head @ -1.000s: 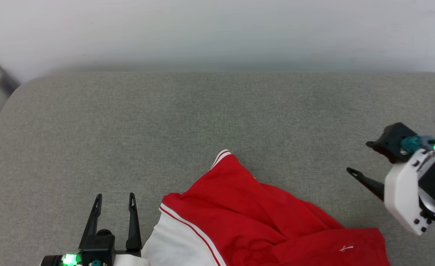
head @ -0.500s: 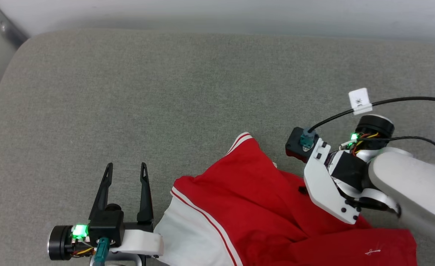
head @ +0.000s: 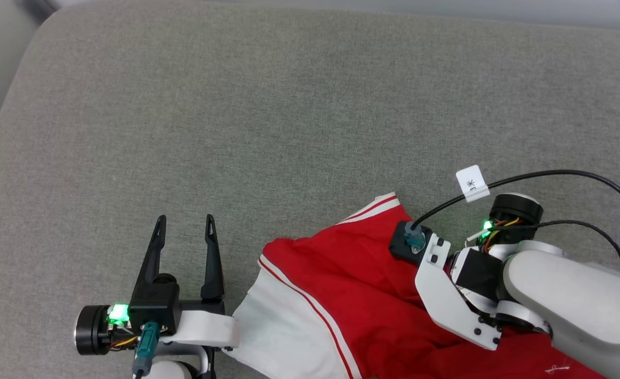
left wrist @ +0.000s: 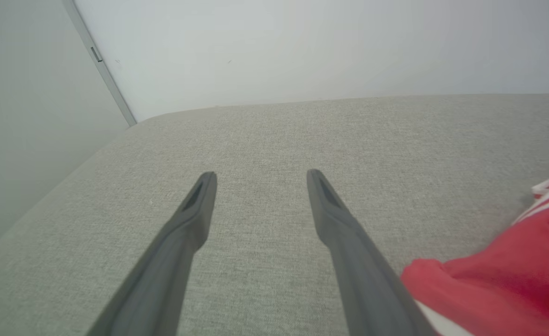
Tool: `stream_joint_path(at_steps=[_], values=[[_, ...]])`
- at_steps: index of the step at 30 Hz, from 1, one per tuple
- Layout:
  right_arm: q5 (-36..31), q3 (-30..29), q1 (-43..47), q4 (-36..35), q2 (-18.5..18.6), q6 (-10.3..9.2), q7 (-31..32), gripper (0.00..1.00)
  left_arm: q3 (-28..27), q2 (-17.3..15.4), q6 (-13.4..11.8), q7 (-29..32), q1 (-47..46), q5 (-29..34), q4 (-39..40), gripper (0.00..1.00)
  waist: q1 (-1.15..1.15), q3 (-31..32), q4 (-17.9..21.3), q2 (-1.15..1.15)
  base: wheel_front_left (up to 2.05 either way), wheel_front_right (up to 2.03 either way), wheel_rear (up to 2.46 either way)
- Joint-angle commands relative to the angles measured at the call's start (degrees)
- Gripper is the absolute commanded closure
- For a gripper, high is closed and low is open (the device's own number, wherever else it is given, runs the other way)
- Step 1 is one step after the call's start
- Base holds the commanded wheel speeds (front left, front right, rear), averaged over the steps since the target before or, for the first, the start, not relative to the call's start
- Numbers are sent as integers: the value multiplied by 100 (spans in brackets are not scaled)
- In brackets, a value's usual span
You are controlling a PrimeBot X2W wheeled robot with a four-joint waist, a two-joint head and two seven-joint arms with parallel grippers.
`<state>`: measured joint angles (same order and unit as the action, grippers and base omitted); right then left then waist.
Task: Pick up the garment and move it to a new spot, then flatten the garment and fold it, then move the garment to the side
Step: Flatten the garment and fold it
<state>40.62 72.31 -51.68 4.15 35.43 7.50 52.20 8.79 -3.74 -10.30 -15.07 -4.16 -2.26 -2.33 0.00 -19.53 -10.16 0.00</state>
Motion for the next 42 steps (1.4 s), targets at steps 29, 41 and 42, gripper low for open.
stream_joint_path(at_steps=[29,41,42], values=[[1517,-322,618,2898,1179,-2,-2960,100,-235,-51,108,-15,294,138,6,0,0,546,693,0,0,0,0],[978,-1078,805,3657,930,-4,-4945,0,-291,-267,149,-14,389,205,-192,0,0,1180,884,0,0,0,0],[904,-1207,851,3694,901,-4,-5178,0,-297,-305,174,-14,352,198,-225,0,0,1255,922,0,0,0,0]])
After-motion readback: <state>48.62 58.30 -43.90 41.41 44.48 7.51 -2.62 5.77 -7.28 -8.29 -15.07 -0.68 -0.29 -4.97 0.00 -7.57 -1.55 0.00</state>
